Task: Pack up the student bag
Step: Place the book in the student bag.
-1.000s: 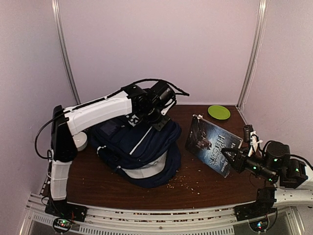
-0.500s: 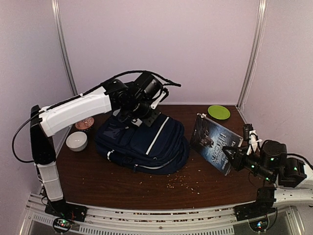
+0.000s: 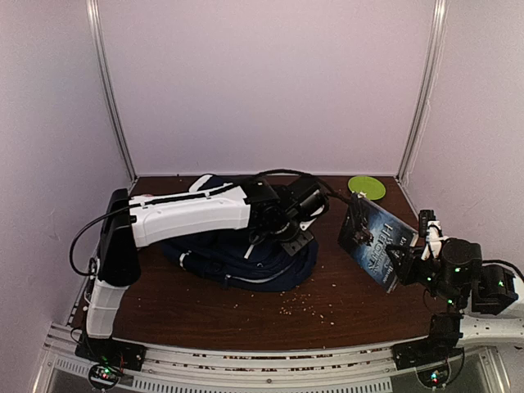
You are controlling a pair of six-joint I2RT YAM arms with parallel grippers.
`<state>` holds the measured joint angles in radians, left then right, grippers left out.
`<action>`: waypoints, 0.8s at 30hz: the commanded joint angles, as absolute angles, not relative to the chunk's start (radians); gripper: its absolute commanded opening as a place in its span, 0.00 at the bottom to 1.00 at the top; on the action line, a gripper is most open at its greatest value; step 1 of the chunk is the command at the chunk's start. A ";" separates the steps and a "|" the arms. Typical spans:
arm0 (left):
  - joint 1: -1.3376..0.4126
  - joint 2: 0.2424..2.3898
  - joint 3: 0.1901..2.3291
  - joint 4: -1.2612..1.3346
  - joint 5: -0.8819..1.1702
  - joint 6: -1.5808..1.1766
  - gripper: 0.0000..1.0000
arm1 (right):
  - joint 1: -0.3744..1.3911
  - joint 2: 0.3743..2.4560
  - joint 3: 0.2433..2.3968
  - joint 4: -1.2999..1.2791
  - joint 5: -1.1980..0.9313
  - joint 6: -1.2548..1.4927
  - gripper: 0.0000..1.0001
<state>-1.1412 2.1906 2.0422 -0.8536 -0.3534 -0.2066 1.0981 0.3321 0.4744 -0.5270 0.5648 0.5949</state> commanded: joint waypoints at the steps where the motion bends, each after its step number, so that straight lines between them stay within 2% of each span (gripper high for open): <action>1: -1.124 2.216 2.085 -0.836 -0.359 -0.247 0.74 | 1.086 0.219 0.526 -0.466 0.620 0.624 0.00; 10: -1.086 2.251 2.050 -0.831 -0.319 -0.278 0.73 | 1.087 0.207 0.516 -0.462 0.611 0.623 0.00; 18: -1.084 2.294 2.039 -0.819 -0.283 -0.287 0.69 | 1.087 0.215 0.516 -0.456 0.601 0.627 0.00; 24: -1.085 2.285 2.022 -0.802 -0.277 -0.288 0.70 | 1.086 0.217 0.509 -0.453 0.600 0.641 0.00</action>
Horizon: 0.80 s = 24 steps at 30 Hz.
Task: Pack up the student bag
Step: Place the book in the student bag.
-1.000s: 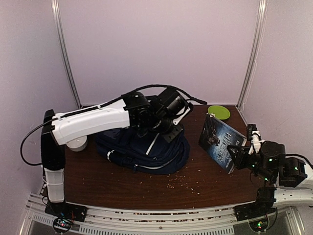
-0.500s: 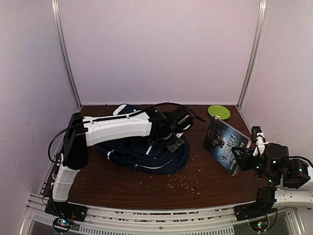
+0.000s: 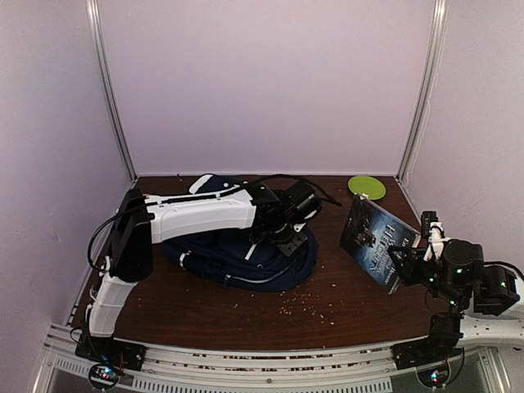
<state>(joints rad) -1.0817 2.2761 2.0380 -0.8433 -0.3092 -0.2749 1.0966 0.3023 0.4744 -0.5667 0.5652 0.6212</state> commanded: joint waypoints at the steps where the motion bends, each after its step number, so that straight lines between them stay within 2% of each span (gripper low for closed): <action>1: -1.085 2.291 2.022 -0.803 -0.277 -0.284 0.70 | 1.087 0.218 0.508 -0.451 0.599 0.642 0.00; 7: -1.092 2.317 2.015 -0.807 -0.276 -0.273 0.70 | 1.087 0.239 0.508 -0.443 0.587 0.647 0.00; 10: -1.089 2.351 2.008 -0.820 -0.270 -0.271 0.58 | 1.086 0.249 0.508 -0.438 0.580 0.648 0.00; 12: -1.088 2.364 1.996 -0.818 -0.262 -0.276 0.54 | 1.087 0.254 0.508 -0.436 0.576 0.650 0.00; 17: -1.082 2.380 1.980 -0.815 -0.262 -0.285 0.57 | 1.086 0.261 0.512 -0.435 0.573 0.653 0.00; 19: -1.081 2.369 1.973 -0.813 -0.274 -0.292 0.45 | 1.087 0.261 0.515 -0.436 0.572 0.653 0.00; 24: -1.081 2.258 1.948 -0.790 -0.316 -0.301 0.00 | 1.086 0.264 0.528 -0.436 0.568 0.650 0.00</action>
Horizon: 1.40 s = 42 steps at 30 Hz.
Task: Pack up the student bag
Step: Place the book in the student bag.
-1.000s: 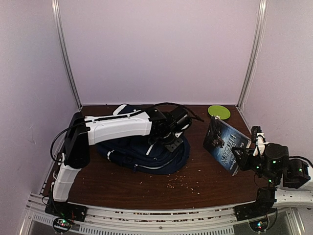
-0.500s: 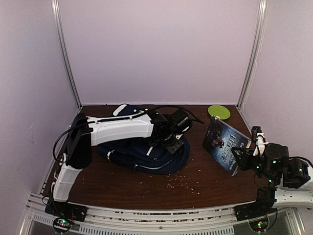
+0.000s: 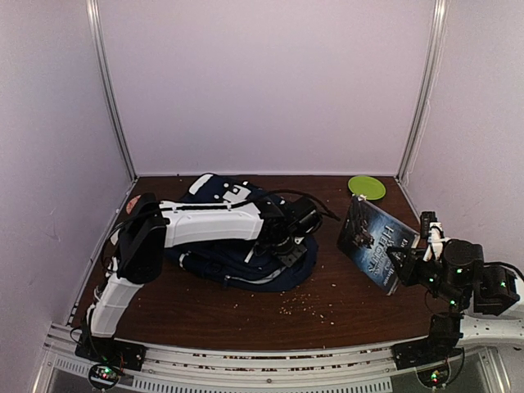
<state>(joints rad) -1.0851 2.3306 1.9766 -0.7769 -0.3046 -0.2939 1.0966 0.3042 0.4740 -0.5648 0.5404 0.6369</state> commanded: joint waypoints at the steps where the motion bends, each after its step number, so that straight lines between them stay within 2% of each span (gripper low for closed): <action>1: -1.081 2.222 1.947 -0.790 -0.329 -0.299 0.00 | 1.086 0.266 0.530 -0.434 0.567 0.650 0.00; 11: -1.071 1.841 1.886 -0.789 -0.432 -0.262 0.00 | 1.087 0.368 0.599 -0.389 0.471 0.822 0.00; 18: -1.050 1.633 1.716 -0.693 -0.450 -0.285 0.00 | 1.071 0.487 0.551 -0.163 0.338 1.015 0.00; 24: -1.048 1.569 1.661 -0.617 -0.394 -0.299 0.00 | 1.026 0.701 0.492 0.163 0.161 1.158 0.00; 28: -1.048 1.537 1.630 -0.575 -0.358 -0.313 0.00 | 1.022 0.851 0.534 0.255 0.080 1.186 0.00; 38: -1.050 1.499 1.586 -0.544 -0.283 -0.338 0.00 | 1.008 1.142 0.525 0.673 0.026 1.310 0.00; 42: -1.049 1.483 1.569 -0.538 -0.259 -0.349 0.00 | 1.002 1.249 0.556 0.754 0.025 1.344 0.00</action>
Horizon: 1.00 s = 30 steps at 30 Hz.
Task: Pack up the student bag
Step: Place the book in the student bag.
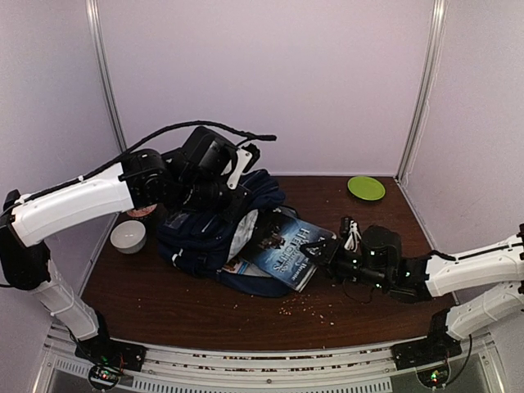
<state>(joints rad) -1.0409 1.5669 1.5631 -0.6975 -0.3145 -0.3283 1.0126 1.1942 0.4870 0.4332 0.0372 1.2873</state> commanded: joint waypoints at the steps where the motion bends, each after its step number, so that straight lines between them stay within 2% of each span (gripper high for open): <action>1: -1.049 1.478 1.563 -0.533 -0.252 -0.352 0.00 | 0.999 1.290 0.561 0.789 0.028 1.358 0.00; 14: -1.067 1.424 1.531 -0.499 -0.175 -0.392 0.00 | 0.962 1.766 0.784 1.006 0.066 1.489 0.00; 24: -1.081 1.416 1.496 -0.475 -0.129 -0.409 0.00 | 0.956 1.983 1.052 0.824 0.043 1.474 0.00; 28: -1.081 1.403 1.469 -0.459 -0.149 -0.409 0.00 | 0.951 2.007 1.061 0.790 -0.016 1.456 0.45; 30: -1.081 1.398 1.459 -0.456 -0.167 -0.407 0.00 | 0.951 1.989 1.039 0.768 -0.028 1.448 0.59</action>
